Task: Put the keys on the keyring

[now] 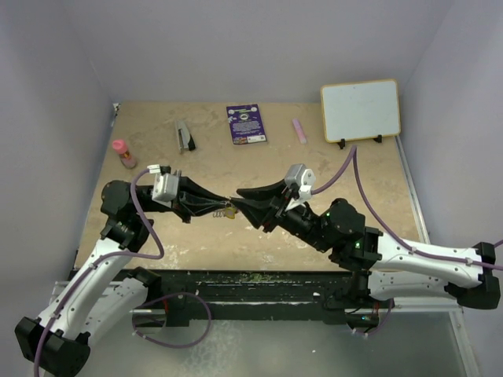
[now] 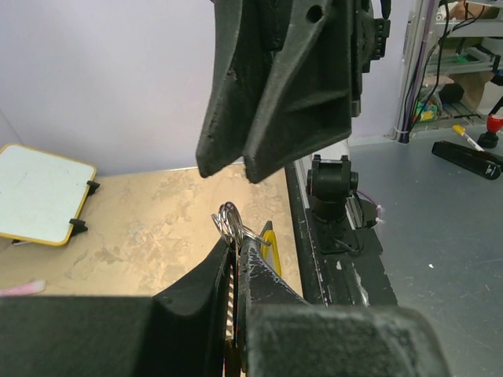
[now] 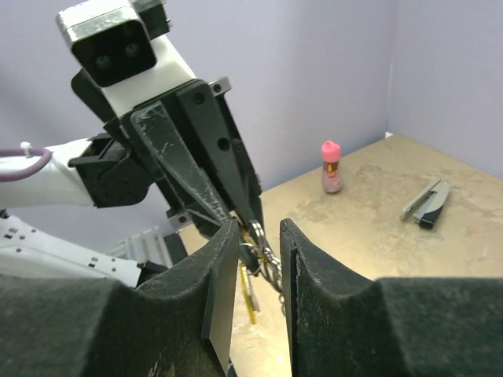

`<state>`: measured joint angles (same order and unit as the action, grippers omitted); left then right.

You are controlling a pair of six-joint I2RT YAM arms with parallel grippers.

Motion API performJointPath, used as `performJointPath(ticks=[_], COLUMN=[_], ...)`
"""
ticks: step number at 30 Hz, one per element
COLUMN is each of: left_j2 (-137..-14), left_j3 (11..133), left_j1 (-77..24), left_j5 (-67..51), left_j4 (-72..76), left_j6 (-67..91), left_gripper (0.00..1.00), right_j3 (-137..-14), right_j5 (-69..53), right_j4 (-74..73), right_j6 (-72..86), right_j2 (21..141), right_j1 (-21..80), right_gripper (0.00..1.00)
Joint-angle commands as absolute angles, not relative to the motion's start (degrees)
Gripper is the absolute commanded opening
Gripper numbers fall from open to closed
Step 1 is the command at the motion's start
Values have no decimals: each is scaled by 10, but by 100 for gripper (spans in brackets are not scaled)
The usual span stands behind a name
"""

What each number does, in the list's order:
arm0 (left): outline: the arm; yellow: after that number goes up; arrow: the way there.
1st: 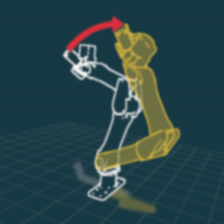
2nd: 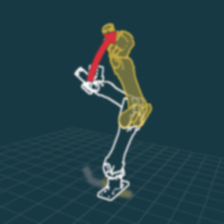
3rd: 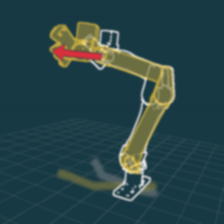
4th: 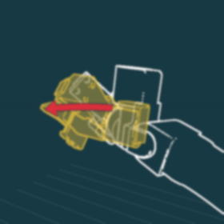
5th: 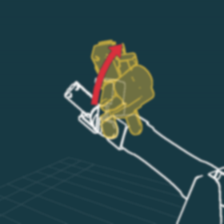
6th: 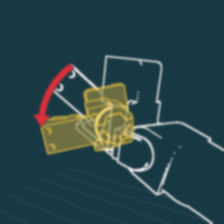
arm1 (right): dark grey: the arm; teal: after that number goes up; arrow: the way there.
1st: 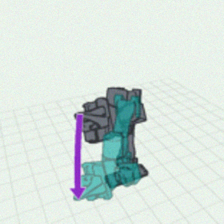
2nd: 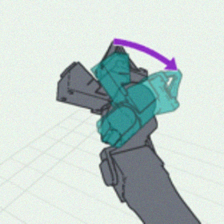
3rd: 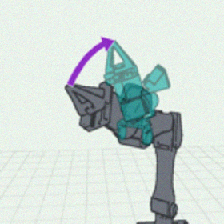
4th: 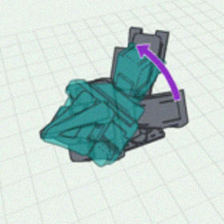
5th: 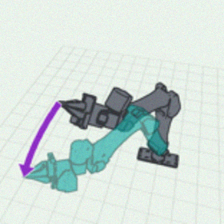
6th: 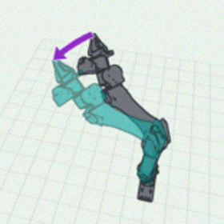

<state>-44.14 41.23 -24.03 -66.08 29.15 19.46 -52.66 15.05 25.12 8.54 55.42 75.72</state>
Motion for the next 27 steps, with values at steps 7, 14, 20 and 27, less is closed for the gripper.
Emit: performJointPath(ticks=[7,14,20,27], left_j2=[-441,-439,-437,-437], left_j3=[417,417,419,421], left_j1=[-241,-241,-243,-243], left_j5=[-663,-665,-666,-666], left_j4=[327,329,330,326], left_j6=[214,223,225,227], left_gripper=[4,4,4,4], right_j3=[-542,-549,-557,-560], right_j5=[187,173,166,161], right_j4=[295,310,305,302], right_j6=[72,75,75,75], right_j2=[560,586,595,597], right_j1=[756,756,755,753], right_gripper=[33,33,31,14])
